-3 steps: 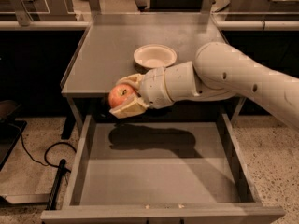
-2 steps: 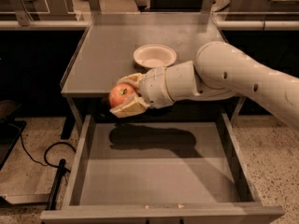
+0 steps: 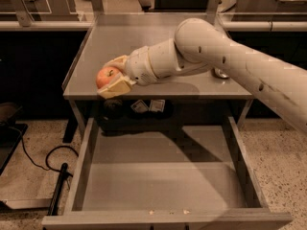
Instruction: Pick apple from top drawer and place on counter
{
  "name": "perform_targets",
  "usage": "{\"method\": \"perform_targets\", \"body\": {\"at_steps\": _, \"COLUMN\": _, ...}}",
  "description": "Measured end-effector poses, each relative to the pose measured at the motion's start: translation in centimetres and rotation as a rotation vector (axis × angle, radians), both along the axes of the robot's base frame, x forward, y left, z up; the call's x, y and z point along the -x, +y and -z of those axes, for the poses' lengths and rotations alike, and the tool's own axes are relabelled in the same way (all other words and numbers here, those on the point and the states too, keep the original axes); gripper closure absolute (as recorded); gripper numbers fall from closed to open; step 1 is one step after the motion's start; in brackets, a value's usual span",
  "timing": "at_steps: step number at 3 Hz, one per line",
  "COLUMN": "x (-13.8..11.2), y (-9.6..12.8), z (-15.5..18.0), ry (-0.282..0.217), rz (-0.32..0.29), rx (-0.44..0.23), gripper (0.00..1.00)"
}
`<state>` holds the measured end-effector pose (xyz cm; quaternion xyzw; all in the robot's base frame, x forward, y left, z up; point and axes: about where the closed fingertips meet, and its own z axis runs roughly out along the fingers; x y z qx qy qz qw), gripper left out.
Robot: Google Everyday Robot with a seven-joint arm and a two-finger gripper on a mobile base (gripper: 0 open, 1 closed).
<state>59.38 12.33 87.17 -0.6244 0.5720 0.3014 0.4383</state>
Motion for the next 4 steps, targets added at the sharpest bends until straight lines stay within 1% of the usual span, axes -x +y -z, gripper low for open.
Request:
{"method": "perform_targets", "body": {"at_steps": 1, "x": -0.1, "y": 0.1, "z": -0.2, "ry": -0.002, "rz": 0.006, "rx": 0.000, "gripper": 1.00}}
{"method": "perform_targets", "body": {"at_steps": 2, "x": -1.6, "y": 0.9, "z": -1.3, "ry": -0.008, "rz": 0.033, "rx": 0.002, "gripper": 1.00}}
{"method": "perform_targets", "body": {"at_steps": 3, "x": -2.9, "y": 1.8, "z": -1.9, "ry": 0.003, "rz": 0.049, "rx": 0.030, "gripper": 1.00}}
{"method": "perform_targets", "body": {"at_steps": 4, "x": -3.8, "y": 2.4, "z": -1.2, "ry": 0.041, "rz": 0.053, "rx": 0.041, "gripper": 1.00}}
